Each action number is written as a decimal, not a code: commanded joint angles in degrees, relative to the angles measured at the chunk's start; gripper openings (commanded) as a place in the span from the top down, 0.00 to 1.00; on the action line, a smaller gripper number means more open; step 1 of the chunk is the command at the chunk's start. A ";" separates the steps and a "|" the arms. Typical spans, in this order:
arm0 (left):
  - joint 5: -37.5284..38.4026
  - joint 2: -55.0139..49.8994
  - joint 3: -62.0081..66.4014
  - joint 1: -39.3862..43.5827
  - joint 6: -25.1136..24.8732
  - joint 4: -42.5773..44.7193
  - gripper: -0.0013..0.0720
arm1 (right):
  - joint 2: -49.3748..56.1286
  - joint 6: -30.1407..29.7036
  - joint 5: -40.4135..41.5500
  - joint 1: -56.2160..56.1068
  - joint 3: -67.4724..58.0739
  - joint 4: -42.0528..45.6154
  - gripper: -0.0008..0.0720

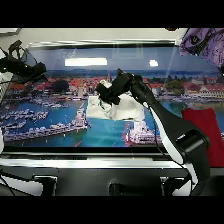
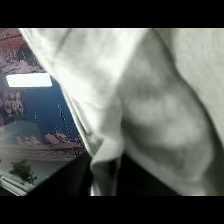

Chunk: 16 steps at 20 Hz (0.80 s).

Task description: Fold the clothes and pants, and hang the long-sleeved shirts on hangers.

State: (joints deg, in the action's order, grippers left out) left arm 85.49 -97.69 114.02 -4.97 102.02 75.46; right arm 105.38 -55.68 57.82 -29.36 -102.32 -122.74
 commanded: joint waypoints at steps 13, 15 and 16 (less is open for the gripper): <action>-0.13 0.46 -1.75 -0.09 -0.04 0.04 0.96 | -14.27 -27.30 19.28 25.16 -0.48 2.47 0.37; -0.07 0.83 -1.73 -0.35 -0.24 0.04 0.96 | -14.36 -31.76 22.56 33.86 1.77 1.57 0.37; 0.00 1.03 -1.73 -0.44 -0.26 0.07 0.96 | -14.29 -33.48 22.14 37.62 4.35 -0.55 0.37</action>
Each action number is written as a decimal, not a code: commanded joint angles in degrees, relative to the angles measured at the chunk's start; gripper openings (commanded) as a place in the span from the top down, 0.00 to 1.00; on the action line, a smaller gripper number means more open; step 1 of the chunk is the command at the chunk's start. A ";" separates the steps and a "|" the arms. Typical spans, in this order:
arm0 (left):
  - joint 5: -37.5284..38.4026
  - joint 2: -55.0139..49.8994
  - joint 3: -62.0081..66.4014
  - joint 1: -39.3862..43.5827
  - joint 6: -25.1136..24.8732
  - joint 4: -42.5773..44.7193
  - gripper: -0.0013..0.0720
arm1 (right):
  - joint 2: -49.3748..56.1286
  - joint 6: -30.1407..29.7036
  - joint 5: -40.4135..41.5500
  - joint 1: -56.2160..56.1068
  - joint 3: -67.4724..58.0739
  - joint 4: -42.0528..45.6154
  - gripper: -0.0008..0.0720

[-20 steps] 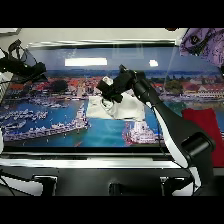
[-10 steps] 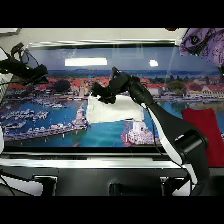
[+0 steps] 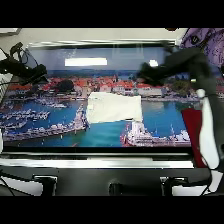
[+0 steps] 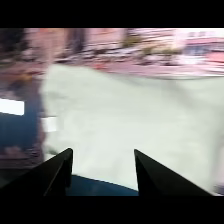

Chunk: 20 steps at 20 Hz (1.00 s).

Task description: Fold the clothes and pants, and hang the long-sleeved shirts on hangers.

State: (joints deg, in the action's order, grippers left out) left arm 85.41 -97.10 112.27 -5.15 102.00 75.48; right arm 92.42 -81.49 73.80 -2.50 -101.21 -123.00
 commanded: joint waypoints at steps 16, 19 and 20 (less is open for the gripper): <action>0.09 0.57 0.00 -0.46 -1.53 0.02 0.95 | 12.17 -28.24 -11.56 7.30 30.10 -22.95 0.43; 0.09 0.35 0.00 -0.46 -1.51 0.02 0.95 | 12.68 -28.22 -12.20 5.38 30.08 -24.17 0.72; 0.09 0.26 0.00 -0.46 -1.51 0.00 0.95 | 12.48 -28.17 -11.96 5.46 29.59 -24.83 0.94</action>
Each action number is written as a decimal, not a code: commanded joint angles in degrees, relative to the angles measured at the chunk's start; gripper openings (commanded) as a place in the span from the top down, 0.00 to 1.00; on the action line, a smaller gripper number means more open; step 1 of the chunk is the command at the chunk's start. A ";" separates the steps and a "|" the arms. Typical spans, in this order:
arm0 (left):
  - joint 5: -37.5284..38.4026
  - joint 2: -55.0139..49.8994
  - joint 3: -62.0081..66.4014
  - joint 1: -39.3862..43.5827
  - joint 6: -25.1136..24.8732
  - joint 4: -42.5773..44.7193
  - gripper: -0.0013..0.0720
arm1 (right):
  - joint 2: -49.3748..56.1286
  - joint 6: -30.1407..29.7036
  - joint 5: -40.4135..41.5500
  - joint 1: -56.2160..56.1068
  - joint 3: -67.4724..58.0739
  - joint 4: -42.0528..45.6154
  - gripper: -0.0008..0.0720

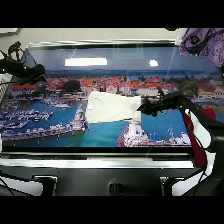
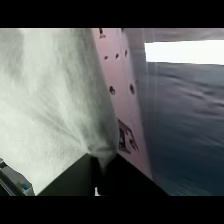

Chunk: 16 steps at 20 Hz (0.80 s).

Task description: Fold the clothes and pants, and hang the long-sleeved shirts on hangers.

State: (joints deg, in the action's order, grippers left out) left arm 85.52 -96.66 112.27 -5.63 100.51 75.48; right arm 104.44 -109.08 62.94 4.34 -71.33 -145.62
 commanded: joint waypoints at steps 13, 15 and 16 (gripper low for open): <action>0.26 -0.26 0.00 1.18 0.00 -0.02 0.95 | -8.09 21.33 2.36 11.93 -24.06 8.87 0.95; 0.68 -0.26 0.00 1.18 -0.02 -0.02 0.95 | -10.19 25.27 0.98 14.62 -25.18 12.81 0.95; 0.90 -0.26 0.00 1.18 -0.02 -0.02 0.95 | -11.37 27.36 0.59 16.13 -25.59 14.67 0.95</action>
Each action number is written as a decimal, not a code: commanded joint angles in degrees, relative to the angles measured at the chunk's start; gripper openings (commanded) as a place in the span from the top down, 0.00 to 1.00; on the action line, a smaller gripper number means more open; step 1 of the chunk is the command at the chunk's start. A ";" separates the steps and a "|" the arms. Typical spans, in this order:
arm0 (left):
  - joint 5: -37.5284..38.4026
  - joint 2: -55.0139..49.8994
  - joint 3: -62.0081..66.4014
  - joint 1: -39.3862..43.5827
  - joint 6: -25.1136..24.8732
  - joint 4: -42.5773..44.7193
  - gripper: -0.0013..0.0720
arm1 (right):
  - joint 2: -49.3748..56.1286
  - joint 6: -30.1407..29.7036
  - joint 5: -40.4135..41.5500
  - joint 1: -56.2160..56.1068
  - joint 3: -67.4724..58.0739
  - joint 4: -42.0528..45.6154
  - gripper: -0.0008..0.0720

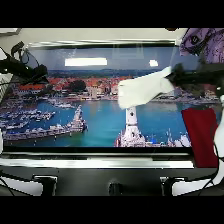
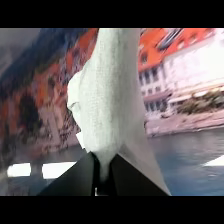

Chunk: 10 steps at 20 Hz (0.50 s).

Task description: Fold the clothes and pants, and hang the long-sleeved shirts on hangers.

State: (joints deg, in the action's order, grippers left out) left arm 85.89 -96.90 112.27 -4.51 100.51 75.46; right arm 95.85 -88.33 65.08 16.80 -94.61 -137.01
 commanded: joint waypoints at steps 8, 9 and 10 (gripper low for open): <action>2.80 -0.02 0.00 0.07 -0.02 0.00 0.95 | -12.07 21.44 -1.92 11.67 -2.34 24.04 0.95; 3.06 -0.02 0.00 0.07 -0.02 0.00 0.95 | -13.00 23.67 -1.55 11.65 -2.34 27.30 0.95; 3.32 -0.02 0.00 0.07 -0.02 0.00 0.95 | -13.99 26.01 -1.18 11.56 -2.34 30.97 0.95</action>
State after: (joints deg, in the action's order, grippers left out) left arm 88.27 -96.90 112.27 -4.45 100.51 75.44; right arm 84.71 -69.65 63.29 27.24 -96.84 -116.31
